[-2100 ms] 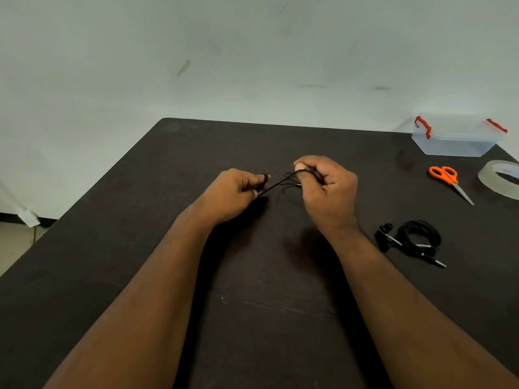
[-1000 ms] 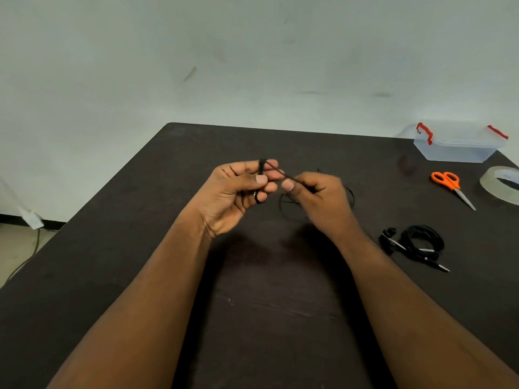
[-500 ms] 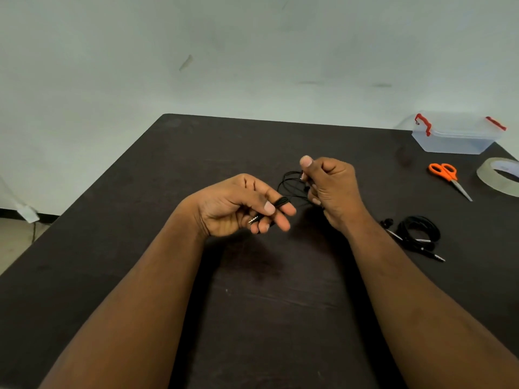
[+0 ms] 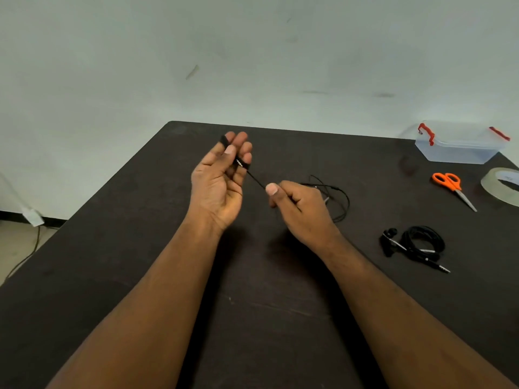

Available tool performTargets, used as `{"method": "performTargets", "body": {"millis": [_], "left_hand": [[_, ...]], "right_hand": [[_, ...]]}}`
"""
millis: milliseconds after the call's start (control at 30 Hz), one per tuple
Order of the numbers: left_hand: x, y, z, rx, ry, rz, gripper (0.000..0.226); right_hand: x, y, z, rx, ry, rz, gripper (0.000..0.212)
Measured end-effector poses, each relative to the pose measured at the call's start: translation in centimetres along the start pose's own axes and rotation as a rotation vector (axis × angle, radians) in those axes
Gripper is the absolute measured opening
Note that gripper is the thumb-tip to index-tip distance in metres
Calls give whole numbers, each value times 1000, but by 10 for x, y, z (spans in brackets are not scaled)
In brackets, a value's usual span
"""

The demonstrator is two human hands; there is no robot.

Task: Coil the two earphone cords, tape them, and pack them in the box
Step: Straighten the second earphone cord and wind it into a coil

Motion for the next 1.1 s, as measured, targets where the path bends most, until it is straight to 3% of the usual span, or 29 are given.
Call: {"method": "performTargets", "body": {"millis": [100,233,367,533,767,933,1100], "left_hand": [[-2,-6,8,-278,125,33,23],[-2,2,6,-847,230,-152,30],[3,8,-16,-1097,29,-367,31],[19,5,-31,-962,-417,-476,23],[29,9,-40,-724,-651,-459,29],[29,9,-38,-748,-637,-538,28],[21,18,-24,-400,-416,-426,27]], "right_hand": [[-2,-2,-7,-5,-65,2,19],[-3,-12,0,99,-120,87,12],[-3,-26,5,274,-183,184,16],[-4,-44,8,365,-233,309,32],[-6,-48,13,216,-137,315,45],[-10,-38,15,156,-106,215,39],[-9,-27,24,125,-81,106,33]]}}
Point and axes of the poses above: each hand's wrist, its own x-axis away from the middle knuckle, its own y-axis out of the palm, z = x × y, the point moved 7 cm from there along -x, towards the middle knuckle, and after that the axes turned 13 degrees about x, right-handed, at the moved point
